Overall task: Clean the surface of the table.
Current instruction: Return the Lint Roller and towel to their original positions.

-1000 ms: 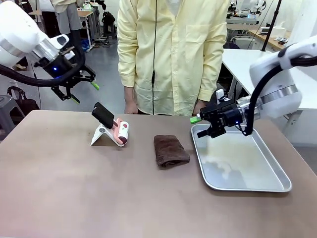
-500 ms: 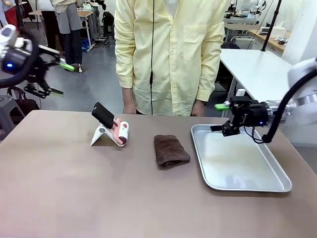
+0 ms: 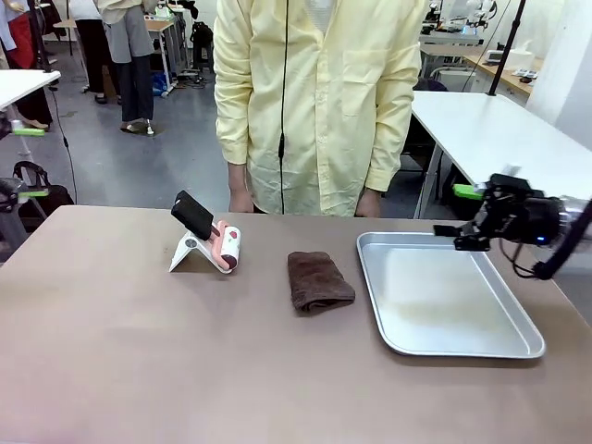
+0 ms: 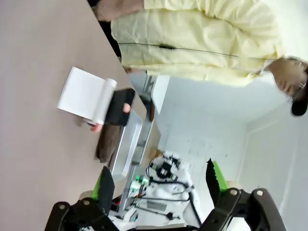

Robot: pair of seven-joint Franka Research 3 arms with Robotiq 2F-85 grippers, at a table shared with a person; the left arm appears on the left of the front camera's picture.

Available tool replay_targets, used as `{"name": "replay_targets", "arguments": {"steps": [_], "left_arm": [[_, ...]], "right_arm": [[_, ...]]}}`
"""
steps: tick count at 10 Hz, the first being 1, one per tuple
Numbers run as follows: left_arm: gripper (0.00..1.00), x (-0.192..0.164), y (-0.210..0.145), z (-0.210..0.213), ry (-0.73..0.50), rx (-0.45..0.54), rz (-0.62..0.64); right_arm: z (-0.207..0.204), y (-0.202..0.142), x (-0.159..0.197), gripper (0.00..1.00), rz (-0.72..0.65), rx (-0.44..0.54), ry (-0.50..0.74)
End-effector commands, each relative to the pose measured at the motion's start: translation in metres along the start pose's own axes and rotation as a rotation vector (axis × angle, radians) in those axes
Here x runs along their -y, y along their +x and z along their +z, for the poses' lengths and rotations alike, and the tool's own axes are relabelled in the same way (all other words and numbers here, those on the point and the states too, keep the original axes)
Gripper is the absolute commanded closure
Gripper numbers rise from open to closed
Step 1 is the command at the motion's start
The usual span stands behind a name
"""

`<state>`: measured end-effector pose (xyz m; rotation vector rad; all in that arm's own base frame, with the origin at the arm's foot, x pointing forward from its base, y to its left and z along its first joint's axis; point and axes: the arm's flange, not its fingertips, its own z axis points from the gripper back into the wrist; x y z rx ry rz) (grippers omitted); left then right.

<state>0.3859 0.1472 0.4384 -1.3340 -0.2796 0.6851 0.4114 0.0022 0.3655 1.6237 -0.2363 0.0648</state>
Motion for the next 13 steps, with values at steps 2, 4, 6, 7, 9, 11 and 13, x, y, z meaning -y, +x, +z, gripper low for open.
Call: {"name": "replay_targets", "arguments": {"steps": [2,4,6,7,9,11,13], "left_arm": [[0.00,-0.010,-0.012,0.014,-0.116,0.010,0.060],[0.00,-0.018,-0.008,0.022,-0.054,0.026,0.048],[0.00,-0.018,-0.008,0.022,-0.054,0.026,0.048],[0.00,-0.018,-0.008,0.022,-0.054,0.026,0.048],[0.00,-0.018,-0.008,0.022,-0.054,0.026,0.048],[0.00,-0.018,-0.008,0.022,-0.054,0.026,0.048],[0.00,-0.018,-0.008,0.022,-0.054,0.026,0.048]], "right_arm": [[0.020,-0.035,-0.007,0.00,0.121,0.243,0.031],[0.027,-0.027,-0.010,0.00,0.060,0.149,0.022],[0.027,-0.027,-0.010,0.00,0.060,0.149,0.022],[0.027,-0.027,-0.010,0.00,0.060,0.149,0.022],[0.027,-0.027,-0.010,0.00,0.060,0.149,0.022],[0.027,-0.027,-0.010,0.00,0.060,0.149,0.022],[0.027,-0.027,-0.010,0.00,0.060,0.149,0.022]]}}
